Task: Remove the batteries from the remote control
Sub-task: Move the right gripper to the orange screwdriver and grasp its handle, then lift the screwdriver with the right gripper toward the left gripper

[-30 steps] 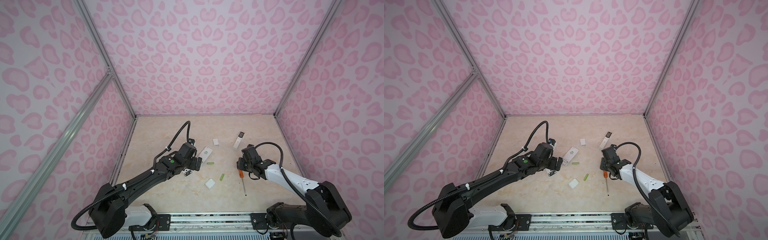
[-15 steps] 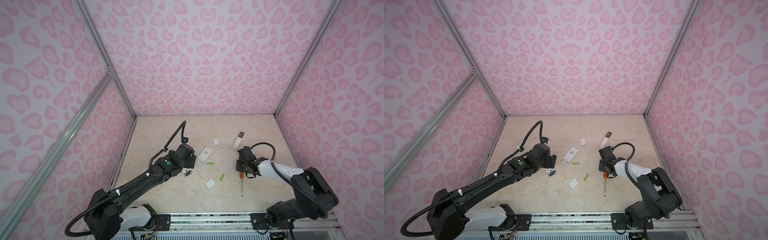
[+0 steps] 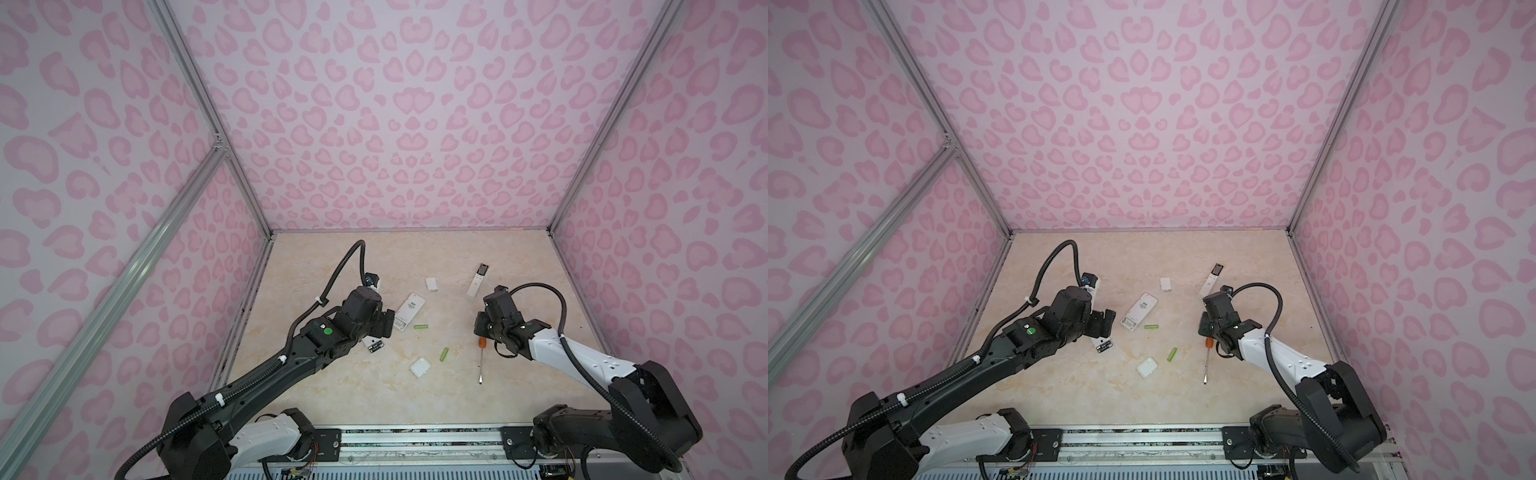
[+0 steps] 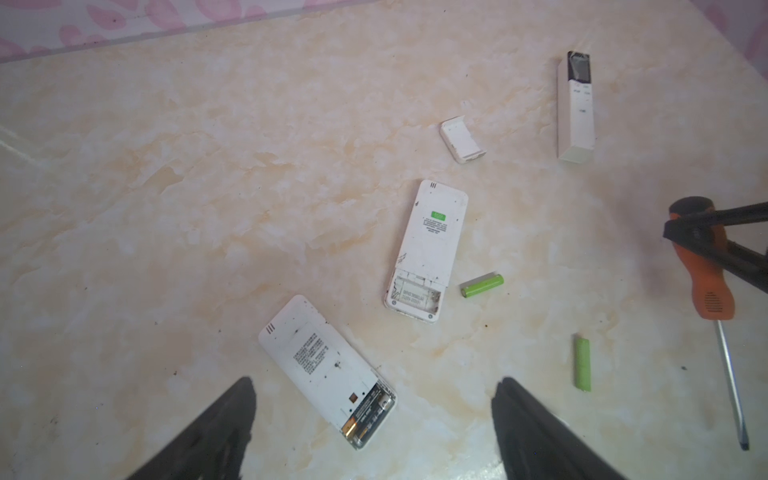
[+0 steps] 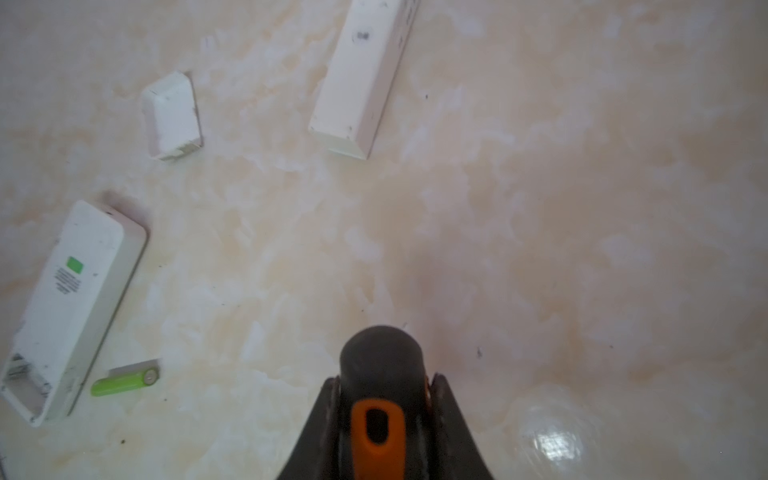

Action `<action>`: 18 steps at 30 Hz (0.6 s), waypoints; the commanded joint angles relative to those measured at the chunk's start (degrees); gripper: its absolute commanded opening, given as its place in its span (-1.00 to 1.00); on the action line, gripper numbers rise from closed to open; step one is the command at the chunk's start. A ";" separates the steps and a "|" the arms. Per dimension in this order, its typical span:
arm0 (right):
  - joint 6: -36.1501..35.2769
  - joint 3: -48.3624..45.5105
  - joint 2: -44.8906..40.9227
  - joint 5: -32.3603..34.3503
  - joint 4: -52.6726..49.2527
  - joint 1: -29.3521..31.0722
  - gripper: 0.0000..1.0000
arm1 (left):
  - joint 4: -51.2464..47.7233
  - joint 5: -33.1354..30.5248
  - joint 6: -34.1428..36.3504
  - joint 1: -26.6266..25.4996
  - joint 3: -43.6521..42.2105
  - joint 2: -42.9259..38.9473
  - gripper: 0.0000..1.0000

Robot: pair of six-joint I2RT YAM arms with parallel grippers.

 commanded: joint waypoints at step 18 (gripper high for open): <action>10.02 15.74 0.63 2.55 8.06 12.33 -1.00 | 15.87 11.09 -4.91 -11.42 2.71 13.21 0.74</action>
